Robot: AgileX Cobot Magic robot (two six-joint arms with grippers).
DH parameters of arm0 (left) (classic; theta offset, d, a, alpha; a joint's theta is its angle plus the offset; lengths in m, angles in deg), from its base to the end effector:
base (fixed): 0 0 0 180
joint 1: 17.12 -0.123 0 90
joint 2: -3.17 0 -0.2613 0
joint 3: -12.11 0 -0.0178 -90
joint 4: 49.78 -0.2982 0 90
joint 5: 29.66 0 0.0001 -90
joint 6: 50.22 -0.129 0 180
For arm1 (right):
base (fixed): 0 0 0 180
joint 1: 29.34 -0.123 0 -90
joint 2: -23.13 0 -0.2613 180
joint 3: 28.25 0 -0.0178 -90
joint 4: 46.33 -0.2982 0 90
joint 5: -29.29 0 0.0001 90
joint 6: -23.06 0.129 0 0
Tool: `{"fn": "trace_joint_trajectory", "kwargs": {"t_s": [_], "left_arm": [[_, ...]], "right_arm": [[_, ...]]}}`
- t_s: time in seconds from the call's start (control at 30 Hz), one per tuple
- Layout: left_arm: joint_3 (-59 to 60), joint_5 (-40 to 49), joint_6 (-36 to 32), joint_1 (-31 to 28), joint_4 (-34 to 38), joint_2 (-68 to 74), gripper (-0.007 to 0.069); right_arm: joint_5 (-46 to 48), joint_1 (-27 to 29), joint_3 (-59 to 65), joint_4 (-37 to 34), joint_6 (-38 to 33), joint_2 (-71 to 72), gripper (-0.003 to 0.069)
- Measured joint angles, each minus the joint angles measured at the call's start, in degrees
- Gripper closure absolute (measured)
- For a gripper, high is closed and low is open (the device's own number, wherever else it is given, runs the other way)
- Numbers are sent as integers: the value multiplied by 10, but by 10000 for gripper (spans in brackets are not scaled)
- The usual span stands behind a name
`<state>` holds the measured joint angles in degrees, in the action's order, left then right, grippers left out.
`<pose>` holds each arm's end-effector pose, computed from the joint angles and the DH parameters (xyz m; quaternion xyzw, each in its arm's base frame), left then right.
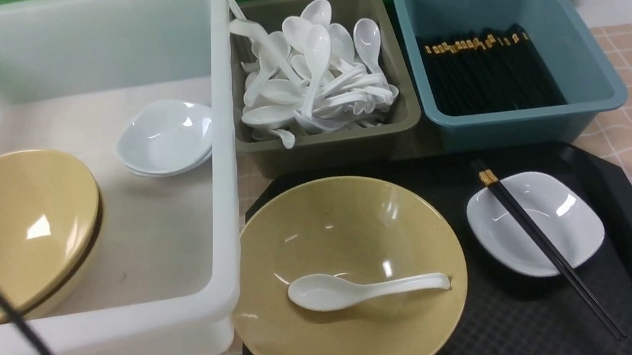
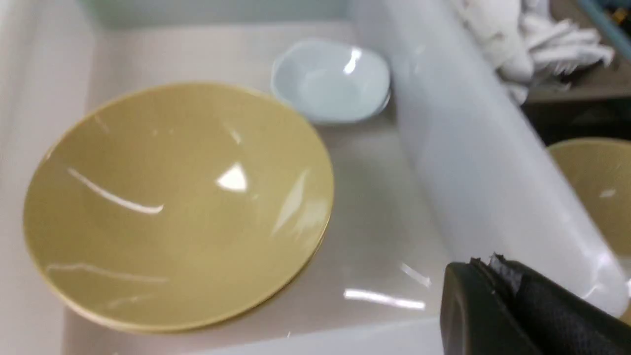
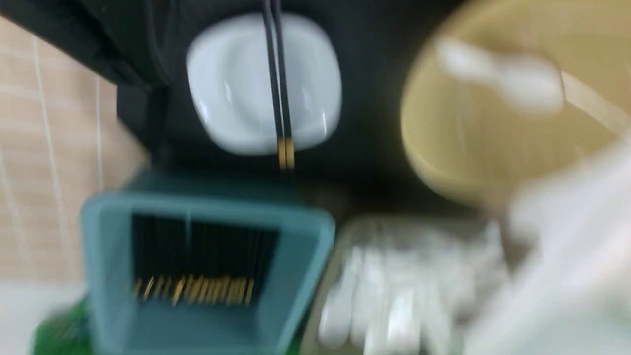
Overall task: On brown table put chopsticks spoon bowls plates into blue grey white boxes.
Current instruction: 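Move the grippers toward the tableware on the black tray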
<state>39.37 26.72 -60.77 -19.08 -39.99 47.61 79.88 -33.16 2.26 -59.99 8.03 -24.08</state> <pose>0.1925 -0.0117 0.3383 0.0557 0.8942 -0.0365 0.4428 0.2086 0.0375 0.3183 -0.1188 0.8861 0.0728 0.4421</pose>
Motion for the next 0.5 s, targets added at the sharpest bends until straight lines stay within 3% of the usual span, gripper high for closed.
{"fn": "trace_joint_trajectory", "kwargs": {"t_s": [0.1, 0.23, 0.27, 0.37, 0.5], "left_arm": [[-40, 70, 4, 63, -35, 87, 622], [-72, 99, -3, 149, -28, 155, 622], [-91, 104, -6, 206, -24, 189, 622], [-117, 100, -7, 288, -24, 244, 622], [-144, 74, -7, 370, -24, 305, 622]], "right_arm": [[91, -28, -69, 16, -35, -97, 622], [104, -75, -94, 38, -43, -167, 622], [104, -106, -99, 62, -31, -201, 622], [92, -154, -99, 132, 25, -261, 620], [62, -173, -110, 202, 88, -346, 596]]}}
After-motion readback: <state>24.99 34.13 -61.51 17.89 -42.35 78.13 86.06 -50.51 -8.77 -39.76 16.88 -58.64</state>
